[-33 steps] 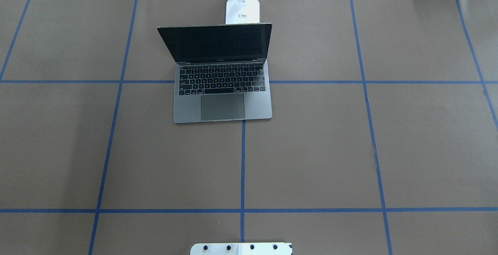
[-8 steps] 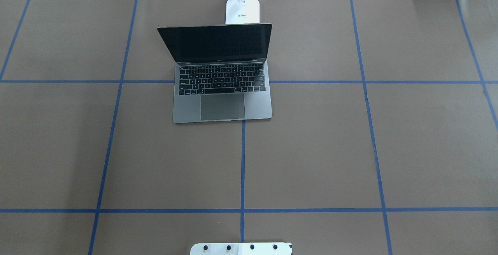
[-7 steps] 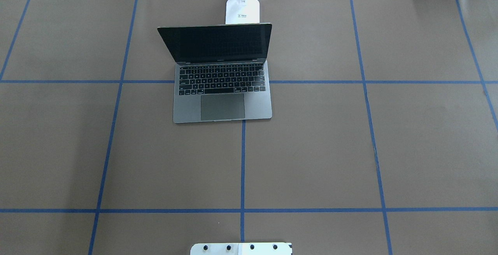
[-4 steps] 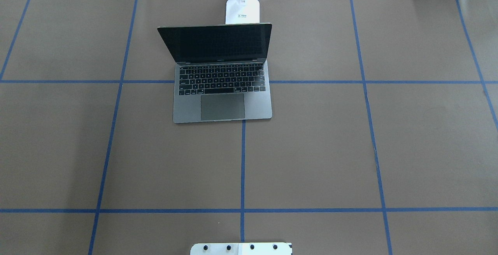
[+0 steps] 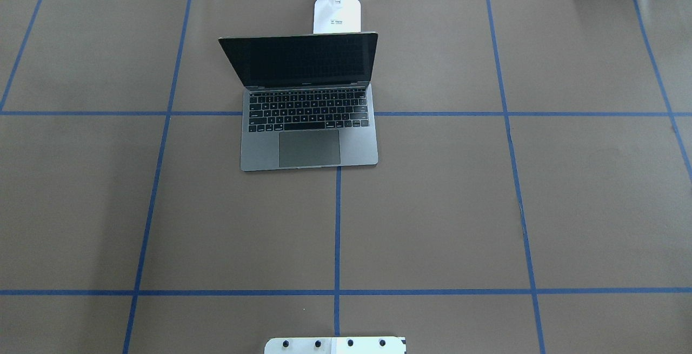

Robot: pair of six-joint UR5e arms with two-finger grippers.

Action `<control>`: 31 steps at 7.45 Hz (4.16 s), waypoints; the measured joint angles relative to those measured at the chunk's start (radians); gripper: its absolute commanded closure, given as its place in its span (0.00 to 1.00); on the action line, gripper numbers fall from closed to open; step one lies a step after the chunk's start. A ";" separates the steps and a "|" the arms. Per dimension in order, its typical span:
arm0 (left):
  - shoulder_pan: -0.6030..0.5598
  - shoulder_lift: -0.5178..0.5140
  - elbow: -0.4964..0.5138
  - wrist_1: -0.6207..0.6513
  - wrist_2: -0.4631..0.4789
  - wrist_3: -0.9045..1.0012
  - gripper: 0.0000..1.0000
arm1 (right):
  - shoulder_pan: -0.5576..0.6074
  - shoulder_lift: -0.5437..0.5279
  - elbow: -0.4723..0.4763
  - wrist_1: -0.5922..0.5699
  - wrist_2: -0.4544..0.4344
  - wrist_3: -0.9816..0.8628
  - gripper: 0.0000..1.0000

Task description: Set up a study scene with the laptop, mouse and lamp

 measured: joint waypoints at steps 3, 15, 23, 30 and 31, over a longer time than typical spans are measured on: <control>0.000 0.000 0.003 0.001 0.000 -0.002 0.00 | -0.007 0.034 0.163 -0.021 0.054 0.191 1.00; 0.003 -0.003 0.022 0.001 0.000 -0.055 0.00 | -0.637 0.526 0.543 0.005 0.103 1.148 1.00; 0.003 -0.005 0.027 0.000 -0.002 -0.055 0.00 | -0.943 0.652 0.405 0.272 -0.080 1.560 1.00; 0.003 -0.005 0.024 -0.001 -0.002 -0.055 0.00 | -0.889 0.680 0.179 0.474 -0.083 1.517 1.00; 0.003 -0.005 0.023 -0.001 -0.002 -0.055 0.00 | -0.884 0.680 0.163 0.478 -0.085 1.504 1.00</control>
